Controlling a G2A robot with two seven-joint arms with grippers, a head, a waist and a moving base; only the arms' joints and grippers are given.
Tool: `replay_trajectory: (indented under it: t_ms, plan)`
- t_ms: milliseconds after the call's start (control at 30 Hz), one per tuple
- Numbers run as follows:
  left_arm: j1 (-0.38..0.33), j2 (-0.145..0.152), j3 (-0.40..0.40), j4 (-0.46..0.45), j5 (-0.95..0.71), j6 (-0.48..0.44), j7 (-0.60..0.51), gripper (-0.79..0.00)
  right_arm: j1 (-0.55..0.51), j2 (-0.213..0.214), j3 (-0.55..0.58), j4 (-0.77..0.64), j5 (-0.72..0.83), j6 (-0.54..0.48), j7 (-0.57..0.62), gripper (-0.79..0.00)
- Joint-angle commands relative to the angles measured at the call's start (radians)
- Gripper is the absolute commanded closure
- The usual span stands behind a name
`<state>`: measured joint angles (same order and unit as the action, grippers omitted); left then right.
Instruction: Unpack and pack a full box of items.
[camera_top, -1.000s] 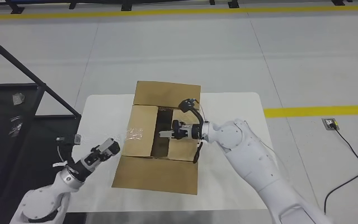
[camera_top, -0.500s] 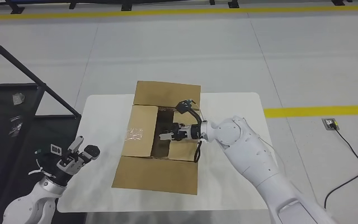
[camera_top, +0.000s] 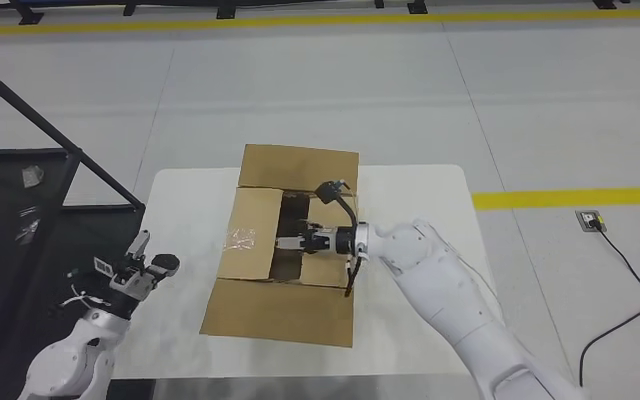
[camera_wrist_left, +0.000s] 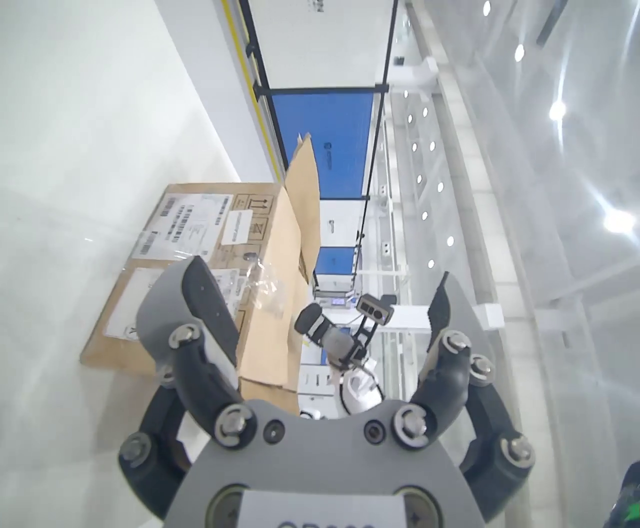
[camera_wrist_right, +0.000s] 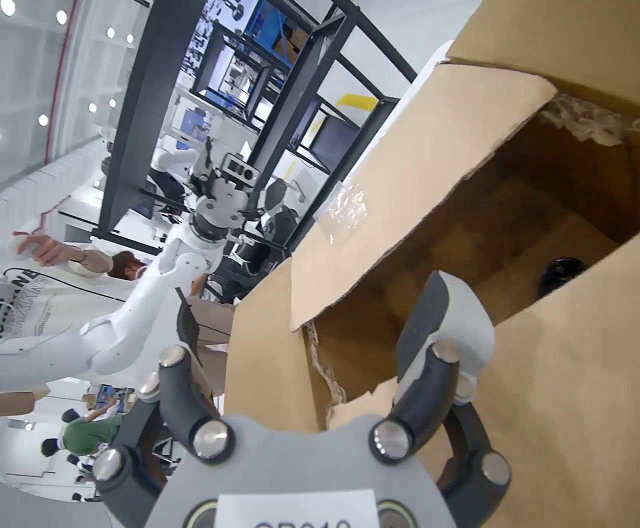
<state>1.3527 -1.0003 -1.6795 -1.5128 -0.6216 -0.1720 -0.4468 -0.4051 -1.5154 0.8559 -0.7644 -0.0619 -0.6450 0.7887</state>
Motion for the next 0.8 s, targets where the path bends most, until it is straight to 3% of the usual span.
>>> replay_trajectory:
  t_ms: [0, 267, 567, 767]
  plan:
    - [-0.017, -0.004, 0.018, 0.016, -0.002, 0.031, 0.029, -0.785, 0.010, -0.012, -0.016, 0.018, 0.014, 0.023, -0.007, -0.785]
    - [-0.023, -0.011, 0.072, 0.033, 0.048, 0.099, 0.032, -0.785, 0.097, -0.078, -0.075, 0.196, 0.132, 0.076, 0.056, -0.785]
    - [-0.019, -0.020, 0.094, 0.057, 0.011, 0.178, 0.010, -0.785, 0.159, -0.144, -0.108, 0.351, 0.200, 0.027, 0.083, -0.785]
    - [-0.065, -0.039, 0.162, 0.111, 0.008, 0.145, 0.081, -0.785, 0.180, -0.173, -0.112, 0.413, 0.228, 0.009, 0.097, -0.785]
